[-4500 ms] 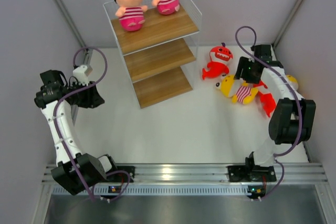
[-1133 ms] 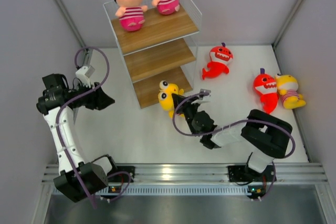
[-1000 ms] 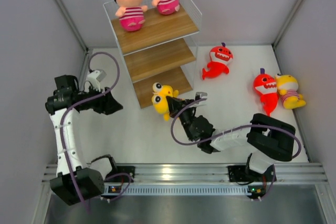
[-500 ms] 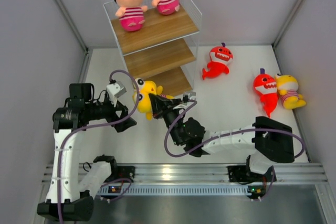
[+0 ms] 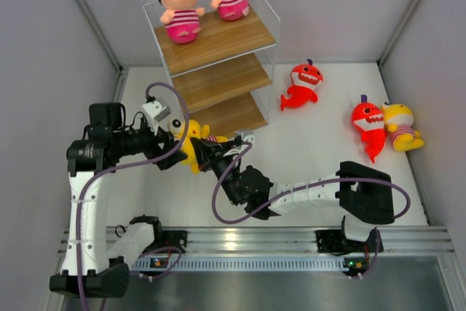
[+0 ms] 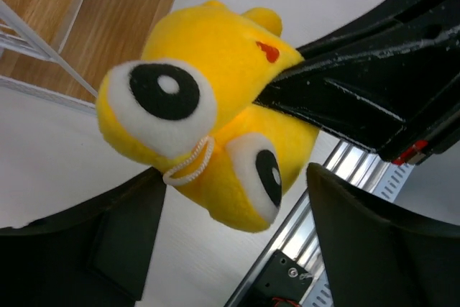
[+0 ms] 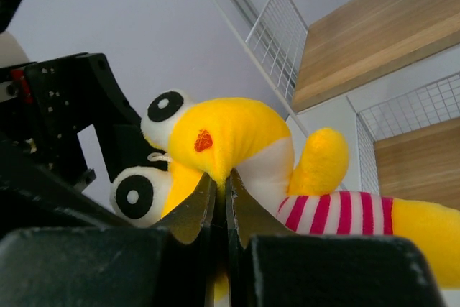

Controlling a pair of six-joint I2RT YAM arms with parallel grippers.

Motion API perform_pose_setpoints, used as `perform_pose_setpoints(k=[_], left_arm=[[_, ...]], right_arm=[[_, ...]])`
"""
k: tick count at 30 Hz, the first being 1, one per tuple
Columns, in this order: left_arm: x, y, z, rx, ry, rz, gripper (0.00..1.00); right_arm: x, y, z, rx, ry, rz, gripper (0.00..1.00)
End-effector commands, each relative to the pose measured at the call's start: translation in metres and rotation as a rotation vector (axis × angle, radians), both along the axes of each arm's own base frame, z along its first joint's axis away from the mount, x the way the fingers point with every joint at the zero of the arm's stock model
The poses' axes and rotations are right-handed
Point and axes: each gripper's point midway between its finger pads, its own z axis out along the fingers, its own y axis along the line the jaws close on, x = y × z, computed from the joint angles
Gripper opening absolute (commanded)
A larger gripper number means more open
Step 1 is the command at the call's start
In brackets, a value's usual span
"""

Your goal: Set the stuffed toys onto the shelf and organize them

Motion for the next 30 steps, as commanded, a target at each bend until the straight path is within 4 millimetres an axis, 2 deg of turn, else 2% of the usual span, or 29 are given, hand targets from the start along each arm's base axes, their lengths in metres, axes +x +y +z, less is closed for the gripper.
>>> perform_pose_setpoints(k=[1,3,4,6,8,9,10,11,12,13,14,15,16,17,18,19,20,22,26,27,28,30], left_arm=[[0.017,0.001,0.003,-0.008,0.019,0.044,0.76],[0.022,0.001,-0.005,-0.010,0.059,0.045,0.58],[0.024,0.002,-0.006,-0.006,0.070,0.056,0.28],[0.026,0.005,-0.006,0.006,0.064,0.066,0.00],[0.026,0.008,-0.004,0.029,0.035,0.076,0.00],[0.026,0.010,-0.003,0.039,0.021,0.078,0.00],[0.027,0.014,-0.005,0.065,0.006,0.085,0.00],[0.025,0.015,-0.005,0.076,-0.005,0.086,0.00],[0.025,0.017,-0.007,0.092,-0.015,0.088,0.00],[0.025,0.019,-0.013,0.113,-0.020,0.079,0.00],[0.024,0.022,-0.017,0.132,-0.027,0.084,0.00],[0.023,0.023,-0.020,0.143,-0.031,0.076,0.00],[0.021,0.025,-0.028,0.162,-0.033,0.058,0.00],[0.017,0.024,-0.030,0.169,-0.033,0.042,0.00],[0.013,0.022,-0.031,0.164,-0.036,0.014,0.00],[0.009,0.021,-0.033,0.174,-0.051,-0.024,0.00],[0.003,0.019,-0.034,0.170,-0.044,-0.045,0.00],[0.000,0.017,-0.032,0.164,-0.056,-0.065,0.00],[-0.004,0.017,-0.032,0.177,-0.055,-0.096,0.00],[-0.007,0.016,-0.032,0.177,-0.052,-0.103,0.00],[-0.007,0.016,-0.033,0.180,-0.055,-0.109,0.00],[-0.010,0.016,-0.035,0.182,-0.050,-0.113,0.00]], right_arm=[[-0.017,0.007,0.023,0.065,-0.020,0.094,0.00],[-0.019,0.008,0.024,0.078,-0.024,0.103,0.00],[-0.019,0.008,0.024,0.079,-0.028,0.104,0.00],[-0.021,0.005,0.027,0.076,-0.048,0.106,0.00],[-0.024,0.002,0.023,0.025,-0.097,0.117,0.01],[-0.027,-0.007,0.036,0.041,-0.137,0.120,0.20],[-0.035,-0.011,0.029,-0.007,-0.195,0.162,0.36],[-0.038,-0.016,0.029,-0.084,-0.279,0.162,0.61],[-0.045,-0.031,0.050,-0.088,-0.354,0.176,0.71],[-0.054,-0.028,0.029,-0.231,-0.416,0.258,0.79],[-0.057,-0.031,0.027,-0.340,-0.479,0.281,0.85],[-0.060,-0.043,0.037,-0.401,-0.495,0.319,0.92],[-0.052,-0.042,0.013,-0.589,-0.448,0.400,0.93],[-0.046,-0.049,0.008,-0.671,-0.431,0.419,0.91],[-0.041,-0.057,0.009,-0.721,-0.435,0.424,0.86],[-0.033,-0.064,-0.001,-0.844,-0.475,0.450,0.84],[-0.034,-0.066,-0.001,-0.884,-0.514,0.463,0.81],[-0.045,-0.062,0.002,-0.918,-0.618,0.523,0.80],[-0.051,-0.048,0.015,-0.927,-0.733,0.563,0.84],[-0.050,-0.040,0.007,-0.949,-0.733,0.586,0.85],[-0.055,-0.033,0.016,-0.937,-0.771,0.615,0.86],[-0.056,-0.020,0.004,-0.959,-0.776,0.670,0.90]])
